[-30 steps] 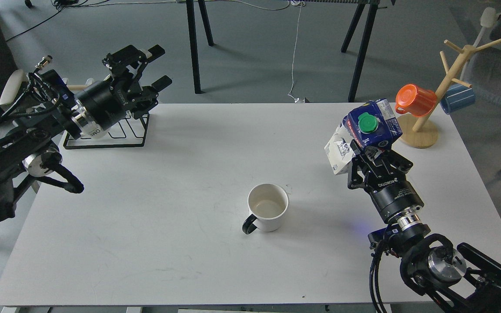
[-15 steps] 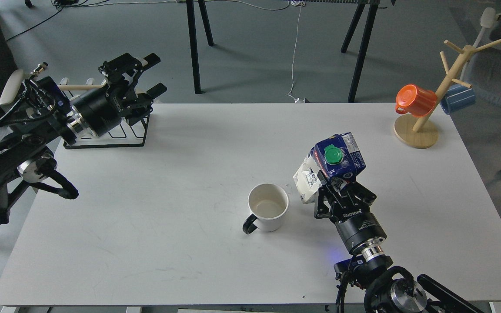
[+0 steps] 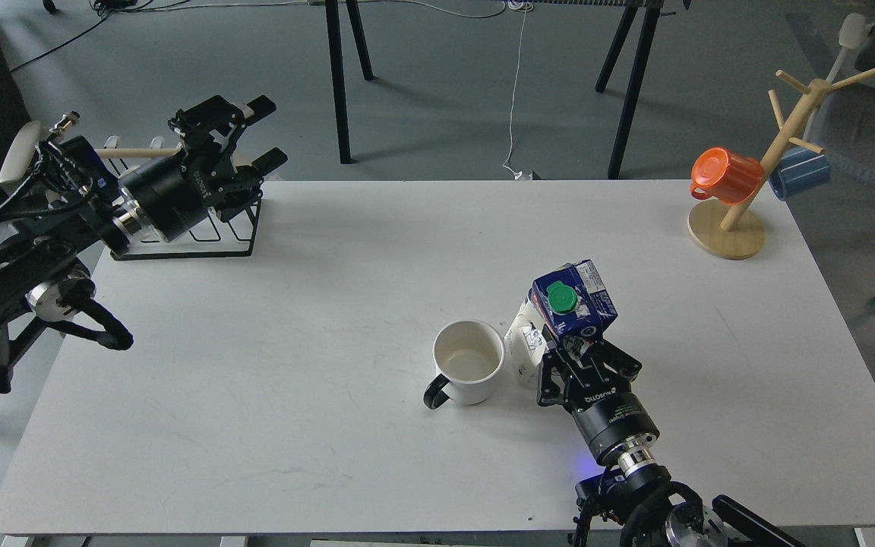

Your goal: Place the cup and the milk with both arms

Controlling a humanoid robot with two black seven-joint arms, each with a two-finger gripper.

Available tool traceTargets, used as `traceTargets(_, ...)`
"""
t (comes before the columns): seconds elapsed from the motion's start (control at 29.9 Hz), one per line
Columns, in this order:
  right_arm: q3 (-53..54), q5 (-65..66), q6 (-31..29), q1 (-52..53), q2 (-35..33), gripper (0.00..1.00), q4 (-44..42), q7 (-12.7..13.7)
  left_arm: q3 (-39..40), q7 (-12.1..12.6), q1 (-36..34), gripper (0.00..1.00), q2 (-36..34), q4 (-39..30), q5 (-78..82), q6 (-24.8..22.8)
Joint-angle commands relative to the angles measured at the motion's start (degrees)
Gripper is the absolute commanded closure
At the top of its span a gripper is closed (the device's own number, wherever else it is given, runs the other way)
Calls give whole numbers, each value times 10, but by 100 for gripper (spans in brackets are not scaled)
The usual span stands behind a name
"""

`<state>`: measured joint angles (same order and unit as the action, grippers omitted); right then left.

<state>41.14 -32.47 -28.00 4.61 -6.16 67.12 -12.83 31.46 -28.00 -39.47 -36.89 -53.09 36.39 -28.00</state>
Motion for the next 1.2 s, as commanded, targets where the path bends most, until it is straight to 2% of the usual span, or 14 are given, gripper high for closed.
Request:
traceTargets(0.0, -6, 0, 0, 0, 4, 63, -8, 0, 0, 0, 0, 17, -1, 0, 0, 0)
traceTargets(0.17, -6, 0, 0, -1, 3, 45, -8, 1, 1, 0, 3, 17, -5, 0, 0, 0)
traceTargets(0.23, -6, 0, 0, -1, 3, 31, -8, 1, 1, 0, 5, 17, -5, 0, 0, 0)
traceTargets(0.3, -6, 1, 0, -2, 3, 23, -5, 1, 1, 0, 5, 17, -5, 0, 0, 0)
traceTargets(0.37, -6, 1, 0, -3, 3, 4, -2, 1, 1, 0, 5, 17, -5, 0, 0, 0)
traceTargets(0.63, -7, 21, 0, -20, -2, 2, 6, 7, 0, 0, 5, 17, -5, 0, 0, 0)
traceTargets(0.94, -6, 42, 0, -89, -33, 2, 87, 7, 0, 0, 5, 17, -5, 0, 1, 0)
traceTargets(1.17, 9, 56, 0, -170, -140, 2, 220, 0, 0, 0, 5, 17, -3, 0, 0, 0)
